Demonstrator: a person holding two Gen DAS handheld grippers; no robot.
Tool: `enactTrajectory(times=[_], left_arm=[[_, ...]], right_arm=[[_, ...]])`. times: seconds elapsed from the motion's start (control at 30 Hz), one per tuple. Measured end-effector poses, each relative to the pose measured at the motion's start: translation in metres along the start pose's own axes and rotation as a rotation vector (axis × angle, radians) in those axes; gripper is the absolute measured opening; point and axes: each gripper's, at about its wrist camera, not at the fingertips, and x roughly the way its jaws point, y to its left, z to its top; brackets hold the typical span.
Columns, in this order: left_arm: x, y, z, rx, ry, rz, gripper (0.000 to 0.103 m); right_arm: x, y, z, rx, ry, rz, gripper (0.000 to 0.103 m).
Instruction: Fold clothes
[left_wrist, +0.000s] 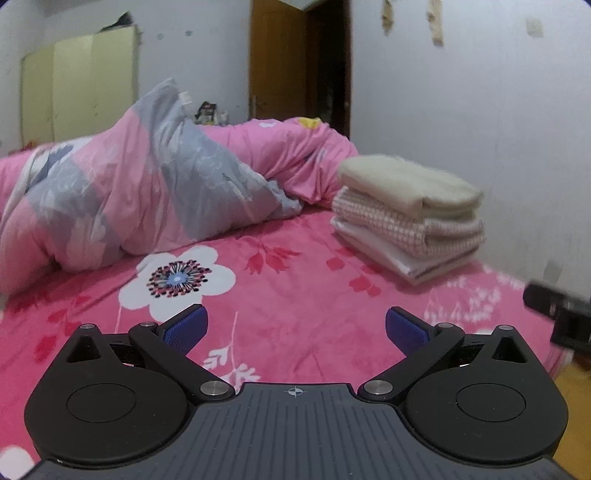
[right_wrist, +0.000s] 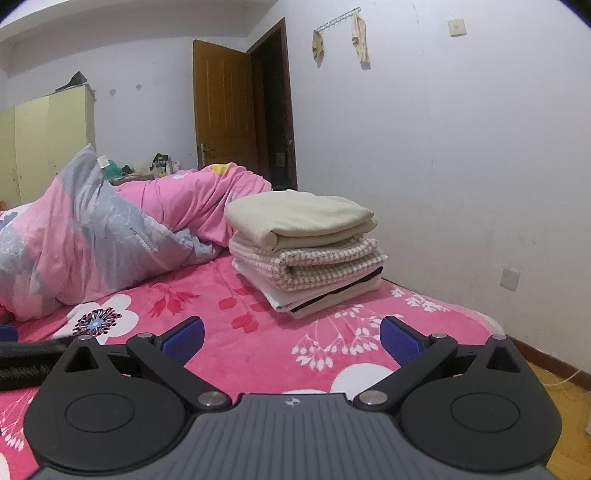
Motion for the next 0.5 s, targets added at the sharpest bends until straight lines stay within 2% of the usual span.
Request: enactTrajectory(times=[0.1, 0.3, 0.5], left_arm=[[-0.002, -0.008, -0.001, 0.054, -0.031, 0.021, 0.103], [-0.007, -0.004, 0.001, 0.017, -0.079, 0.003, 0.103], [-0.006, 0.002, 0.003, 0.004, -0.077, 0.017, 0.103]], right_arm=[[0.0, 0.0, 0.0, 0.013, -0.005, -0.006, 0.103], [0.003, -0.001, 0.001, 0.02, 0.015, -0.027, 0.103], [0.004, 0.003, 0.002, 0.02, 0.031, 0.007, 0.103]])
